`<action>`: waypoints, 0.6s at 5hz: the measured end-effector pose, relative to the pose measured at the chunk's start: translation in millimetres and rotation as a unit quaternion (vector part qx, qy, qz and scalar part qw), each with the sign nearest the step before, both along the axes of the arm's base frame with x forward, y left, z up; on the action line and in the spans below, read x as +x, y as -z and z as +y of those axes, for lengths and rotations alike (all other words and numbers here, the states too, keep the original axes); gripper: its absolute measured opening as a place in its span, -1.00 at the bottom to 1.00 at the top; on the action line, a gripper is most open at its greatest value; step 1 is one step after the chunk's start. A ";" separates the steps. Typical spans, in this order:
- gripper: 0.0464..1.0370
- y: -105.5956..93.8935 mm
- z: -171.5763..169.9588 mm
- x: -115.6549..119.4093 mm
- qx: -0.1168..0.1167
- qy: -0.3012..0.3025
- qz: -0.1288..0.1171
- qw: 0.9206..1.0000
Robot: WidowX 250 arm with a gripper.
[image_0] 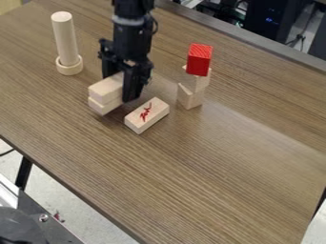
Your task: Put two blocks on top of the other block with red marking
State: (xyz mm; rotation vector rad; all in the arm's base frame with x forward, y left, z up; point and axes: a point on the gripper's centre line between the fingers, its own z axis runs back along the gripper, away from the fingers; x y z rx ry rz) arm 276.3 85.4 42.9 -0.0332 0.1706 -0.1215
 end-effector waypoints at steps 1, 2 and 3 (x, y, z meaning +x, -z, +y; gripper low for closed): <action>0.11 -16.9 -1.4 0.7 0.000 -0.011 -0.021 1.000; 0.11 -16.1 -3.3 -2.5 -0.001 -0.013 -0.017 1.000; 0.11 -8.8 -9.1 -5.9 0.013 -0.009 -0.013 1.000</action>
